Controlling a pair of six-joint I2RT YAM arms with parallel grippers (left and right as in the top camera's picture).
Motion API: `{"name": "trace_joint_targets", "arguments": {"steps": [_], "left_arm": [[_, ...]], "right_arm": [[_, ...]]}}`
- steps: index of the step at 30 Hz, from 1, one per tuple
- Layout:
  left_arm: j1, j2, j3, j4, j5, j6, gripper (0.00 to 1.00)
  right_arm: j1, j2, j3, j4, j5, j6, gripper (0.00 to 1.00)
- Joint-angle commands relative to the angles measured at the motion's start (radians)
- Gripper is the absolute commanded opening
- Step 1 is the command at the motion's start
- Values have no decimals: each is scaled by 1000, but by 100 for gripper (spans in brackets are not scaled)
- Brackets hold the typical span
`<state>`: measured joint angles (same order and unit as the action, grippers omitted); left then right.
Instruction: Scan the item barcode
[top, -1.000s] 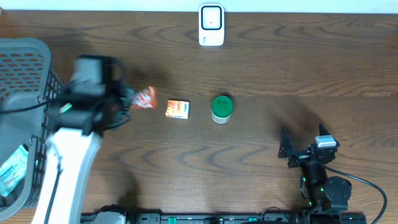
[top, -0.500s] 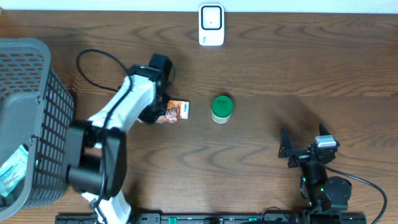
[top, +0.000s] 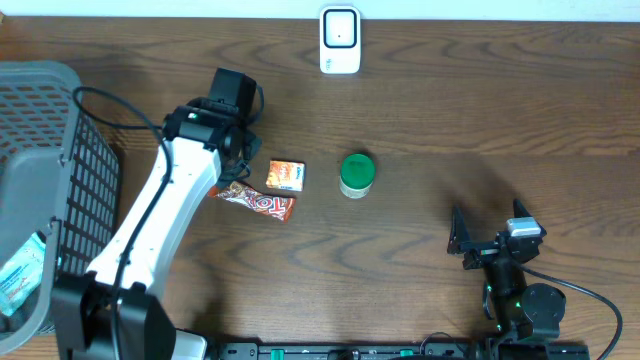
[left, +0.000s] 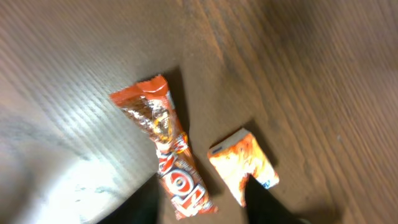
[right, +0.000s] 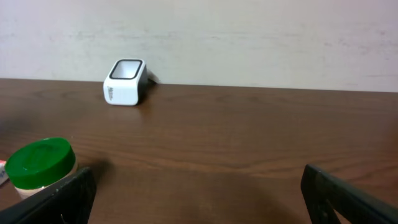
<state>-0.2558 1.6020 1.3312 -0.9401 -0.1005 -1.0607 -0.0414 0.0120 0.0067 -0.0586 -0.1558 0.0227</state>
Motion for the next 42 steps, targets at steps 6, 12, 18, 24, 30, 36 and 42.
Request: {"name": "trace_joint_targets", "arguments": {"steps": [6,12,18,24,30,36,42], "left_arm": [[32,-56,40,-54,-77,65,23],[176,-258,251,-50,-77,310,85],[539,-455,407,-92,-166,379,86],[888,-463,398,-190,-205,376,86],[1110,-343,376,-225,-206,338,86],[1166,-187,376,-226,-204,546,92],[1159,-6,376,-234,-199,768,96]], "right_arm": [[4,-5,-1,-4,5,14,99],[4,-5,-1,-4,5,14,99],[4,-5,-1,-4,5,14,99],[4,-5,-1,-4,5,14,99],[4,-5,-1,-4,5,14,99],[4,-5,-1,-4,5,14,99],[4,-5,-1,-4,5,14,99]]}}
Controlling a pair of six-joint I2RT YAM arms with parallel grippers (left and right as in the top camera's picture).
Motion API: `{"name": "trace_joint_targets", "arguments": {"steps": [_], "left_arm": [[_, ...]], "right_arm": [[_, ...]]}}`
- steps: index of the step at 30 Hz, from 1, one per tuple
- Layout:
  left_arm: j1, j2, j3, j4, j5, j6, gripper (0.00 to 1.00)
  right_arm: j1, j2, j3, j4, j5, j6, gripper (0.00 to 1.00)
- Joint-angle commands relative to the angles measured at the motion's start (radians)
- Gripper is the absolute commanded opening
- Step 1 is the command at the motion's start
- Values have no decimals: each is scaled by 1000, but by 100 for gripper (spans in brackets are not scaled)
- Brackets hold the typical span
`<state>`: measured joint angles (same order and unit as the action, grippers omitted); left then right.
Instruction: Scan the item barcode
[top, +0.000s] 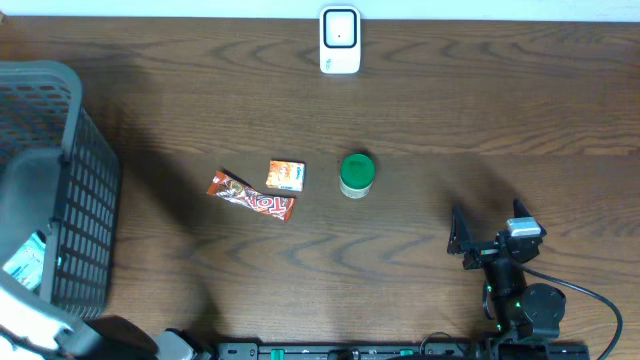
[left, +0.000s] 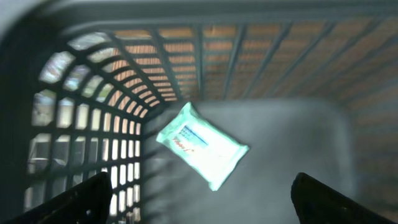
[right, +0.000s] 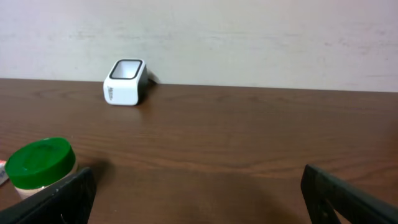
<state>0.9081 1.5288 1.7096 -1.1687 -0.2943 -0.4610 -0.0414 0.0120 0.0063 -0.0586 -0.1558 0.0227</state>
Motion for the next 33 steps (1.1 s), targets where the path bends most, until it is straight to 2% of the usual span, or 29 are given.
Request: {"name": "trace_joint_targets", "arguments": {"steps": [1,6,12,15,23,33], "left_arm": [[-10,91,-3,-4,-6,197,98],[-40,214,-3,2,-6,331,98],[-86,330,-3,7,-24,417,98],[-98,388,-3,0,-81,415,98],[-103,534,-4,-47,-119,377,98],[-132,602,-4,-54,-142,372,98]], "right_arm": [[4,-5,0,-4,5,14,99],[4,-5,0,-4,5,14,99],[4,-5,0,-4,5,14,99],[4,-5,0,-4,5,14,99],[4,-5,0,-4,5,14,99],[4,-5,0,-4,5,14,99]]}}
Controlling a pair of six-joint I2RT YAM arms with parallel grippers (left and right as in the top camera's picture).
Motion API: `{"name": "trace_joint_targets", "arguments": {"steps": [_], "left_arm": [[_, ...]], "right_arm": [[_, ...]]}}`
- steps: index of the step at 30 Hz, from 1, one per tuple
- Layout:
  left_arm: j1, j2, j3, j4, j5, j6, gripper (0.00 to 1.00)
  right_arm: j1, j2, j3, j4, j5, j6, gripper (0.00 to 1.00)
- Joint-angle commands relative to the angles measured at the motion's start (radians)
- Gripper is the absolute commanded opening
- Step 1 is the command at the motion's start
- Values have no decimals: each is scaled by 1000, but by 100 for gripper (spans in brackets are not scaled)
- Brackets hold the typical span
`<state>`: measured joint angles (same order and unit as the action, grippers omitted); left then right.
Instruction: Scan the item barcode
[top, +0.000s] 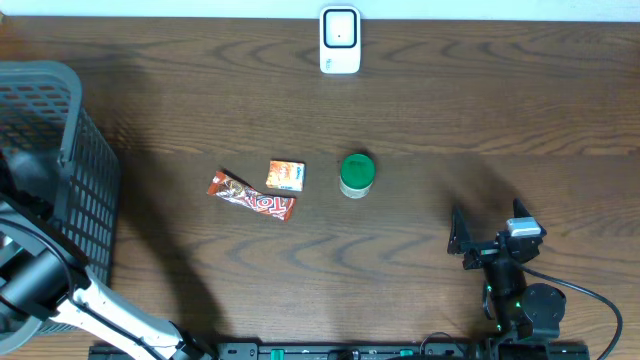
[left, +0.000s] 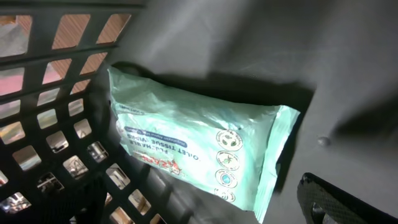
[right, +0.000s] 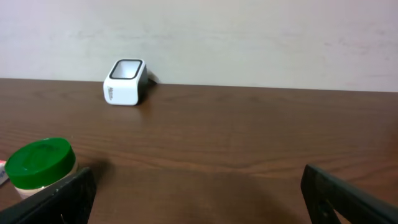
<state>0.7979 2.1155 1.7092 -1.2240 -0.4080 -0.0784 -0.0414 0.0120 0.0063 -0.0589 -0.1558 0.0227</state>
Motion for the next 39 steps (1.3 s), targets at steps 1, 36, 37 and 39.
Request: {"name": "trace_joint_targets", "arguments": {"steps": [1,36,37,39], "left_arm": [[-29,16,-4,6,-28,-11,98],[-51,18,-338,191,-339,-283,98],[-50,17,-338,196,-330,-294,98],[-47,14,-338,214,-279,-301,98]], "right_arm": [[4,-5,0,-4,5,14,99],[4,-5,0,-4,5,14,99],[4,-5,0,-4,5,14,99],[4,-5,0,-4,5,14,99]]}}
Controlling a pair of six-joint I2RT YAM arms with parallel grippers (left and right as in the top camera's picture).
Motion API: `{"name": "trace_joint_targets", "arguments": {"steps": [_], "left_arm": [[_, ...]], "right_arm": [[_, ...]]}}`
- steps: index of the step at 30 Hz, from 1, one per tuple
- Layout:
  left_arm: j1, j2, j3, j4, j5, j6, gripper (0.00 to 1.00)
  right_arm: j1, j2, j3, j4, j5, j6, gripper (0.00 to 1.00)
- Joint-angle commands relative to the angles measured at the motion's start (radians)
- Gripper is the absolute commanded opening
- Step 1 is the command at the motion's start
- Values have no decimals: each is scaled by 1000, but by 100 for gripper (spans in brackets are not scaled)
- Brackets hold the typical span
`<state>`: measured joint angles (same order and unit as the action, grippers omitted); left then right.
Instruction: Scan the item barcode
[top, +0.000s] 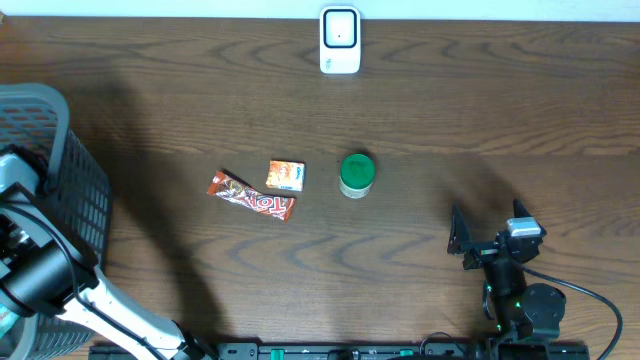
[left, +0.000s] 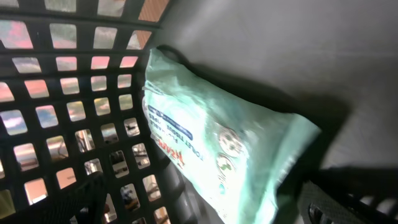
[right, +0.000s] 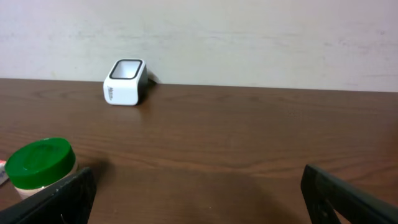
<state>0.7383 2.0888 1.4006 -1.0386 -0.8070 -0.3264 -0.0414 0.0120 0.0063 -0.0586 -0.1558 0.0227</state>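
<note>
A mint-green wipes pack (left: 227, 146) lies on the floor of the dark mesh basket (left: 74, 93), against its side wall. My left gripper (left: 214, 202) is down inside the basket, open, and the pack's lower end reaches in between its fingers (left: 87, 199). In the overhead view only the left arm (top: 35, 265) shows, the pack being hidden. The white scanner (top: 340, 40) stands at the table's far edge and also shows in the right wrist view as the scanner (right: 126, 82). My right gripper (top: 490, 245) rests open at the front right, holding nothing.
The grey basket (top: 85, 200) fills the left edge of the table. Mid-table lie an orange candy bar (top: 252, 197), a small orange box (top: 286, 176) and a green-lidded jar (top: 357, 174). The jar (right: 42, 165) is just left of the right gripper's left finger.
The left gripper has come closer to the wipes pack, which now looms larger and reaches between the fingers. The basket wall fills more of the left wrist view. The right arm has not moved.
My left gripper was first open above the candy bar and the orange box on the table. Then it was over the basket with the wipes pack below, then low inside the basket near the pack, and now close around it. The right gripper stayed put.
</note>
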Motion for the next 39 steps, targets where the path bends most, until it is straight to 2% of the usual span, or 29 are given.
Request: {"name": "trace_joint_targets", "arguments": {"steps": [1,5,13,14,16,17,19,23,24,25,30,39], "left_arm": [[13,41,-29,35,148,-53,98],[14,41,-28,37,243,-55,98],[42,41,-28,-20,235,-111,98],[48,41,-28,-23,235,-114,91],[58,41,-28,-23,236,-114,69],[62,41,-28,-23,236,-114,55],[70,41,-29,-22,236,-123,36],[80,41,-29,-21,235,-144,19],[82,41,-29,-20,235,-143,10],[83,41,-29,-16,235,-143,7],[71,38,44,-56,235,-126,7],[-21,-53,413,-287,270,-94,7]], "right_arm": [[4,-5,0,-4,5,14,99],[4,-5,0,-4,5,14,99],[4,-5,0,-4,5,14,99],[4,-5,0,-4,5,14,99],[4,-5,0,-4,5,14,99],[4,-5,0,-4,5,14,99],[4,-5,0,-4,5,14,99],[4,-5,0,-4,5,14,99],[4,-5,0,-4,5,14,99],[4,-5,0,-4,5,14,99],[4,-5,0,-4,5,14,99],[4,-5,0,-4,5,14,99]]}}
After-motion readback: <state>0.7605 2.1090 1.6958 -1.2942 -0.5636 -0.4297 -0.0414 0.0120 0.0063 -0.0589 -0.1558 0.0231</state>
